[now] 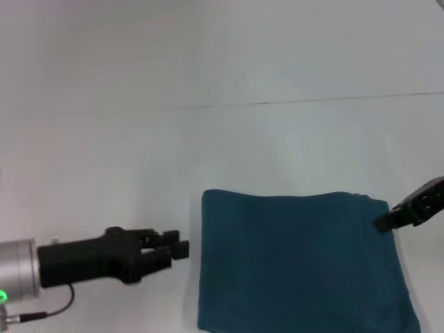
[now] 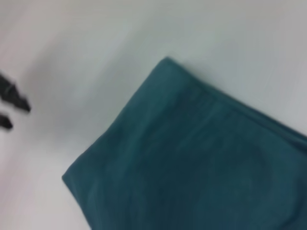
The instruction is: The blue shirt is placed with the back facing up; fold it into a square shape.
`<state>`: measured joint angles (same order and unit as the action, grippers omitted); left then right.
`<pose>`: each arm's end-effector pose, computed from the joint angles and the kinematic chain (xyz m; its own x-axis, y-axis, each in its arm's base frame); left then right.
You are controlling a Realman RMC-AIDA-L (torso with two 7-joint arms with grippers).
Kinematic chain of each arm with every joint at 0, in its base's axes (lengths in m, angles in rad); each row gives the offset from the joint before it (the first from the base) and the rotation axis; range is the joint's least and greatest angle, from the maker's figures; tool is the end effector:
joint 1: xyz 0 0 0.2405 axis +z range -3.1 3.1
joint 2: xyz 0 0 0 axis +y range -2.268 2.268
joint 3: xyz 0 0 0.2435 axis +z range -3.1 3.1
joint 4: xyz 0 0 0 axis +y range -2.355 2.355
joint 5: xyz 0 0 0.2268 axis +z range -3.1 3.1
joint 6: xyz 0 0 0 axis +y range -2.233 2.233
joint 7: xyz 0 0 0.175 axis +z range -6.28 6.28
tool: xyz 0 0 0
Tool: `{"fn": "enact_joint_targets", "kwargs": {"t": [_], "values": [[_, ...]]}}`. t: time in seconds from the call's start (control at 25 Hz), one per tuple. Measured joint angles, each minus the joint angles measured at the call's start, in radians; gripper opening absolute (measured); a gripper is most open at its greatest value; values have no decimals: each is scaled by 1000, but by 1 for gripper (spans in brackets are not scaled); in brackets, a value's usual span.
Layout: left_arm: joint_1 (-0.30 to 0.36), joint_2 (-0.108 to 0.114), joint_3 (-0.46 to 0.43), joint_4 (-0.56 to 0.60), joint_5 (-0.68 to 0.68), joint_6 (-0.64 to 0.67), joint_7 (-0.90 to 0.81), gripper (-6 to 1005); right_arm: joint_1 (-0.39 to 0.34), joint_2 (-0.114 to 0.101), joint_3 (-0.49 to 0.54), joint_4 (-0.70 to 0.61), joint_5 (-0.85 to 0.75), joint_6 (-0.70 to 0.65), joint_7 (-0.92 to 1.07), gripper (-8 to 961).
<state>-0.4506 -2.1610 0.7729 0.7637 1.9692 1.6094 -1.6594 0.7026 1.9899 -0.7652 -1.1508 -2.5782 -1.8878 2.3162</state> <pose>-0.2351 0.3219 -0.0417 0.6447 0.5589 0.5215 0.6206 -0.7810 0.0699 0.2254 0.3655 0.0703 0.6040 -0.7956 0.0470 -0.7677 -0.5966 -0.2337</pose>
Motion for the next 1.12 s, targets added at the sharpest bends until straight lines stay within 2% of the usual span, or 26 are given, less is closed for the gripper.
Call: {"fn": "enact_joint_targets", "kwargs": {"t": [0.12, 0.32, 0.52, 0.6, 0.8, 0.96, 1.12], "values": [[-27, 10, 6, 59, 73, -17, -265, 361, 6, 12, -30, -21, -13, 5, 9, -3], [-138, 32, 54, 76, 214, -21, -612, 493, 10, 4, -24, -29, -15, 6, 9, -2], [-244, 33, 101, 63, 304, -45, -782, 601, -2, 1, 5, -73, -13, 0, -4, 9], [-281, 35, 121, 42, 333, -77, -840, 644, -10, 7, 26, -90, -8, 0, -18, 13], [-391, 48, 156, -72, 391, -160, -900, 859, -30, 11, 46, -96, 11, -11, -37, 24], [-447, 44, 164, -124, 455, -246, -937, 862, -38, 4, 66, -98, 13, -18, -35, 33], [-462, 39, 169, -132, 478, -294, -958, 864, -46, 0, 69, -116, 9, -25, -33, 295]]}}
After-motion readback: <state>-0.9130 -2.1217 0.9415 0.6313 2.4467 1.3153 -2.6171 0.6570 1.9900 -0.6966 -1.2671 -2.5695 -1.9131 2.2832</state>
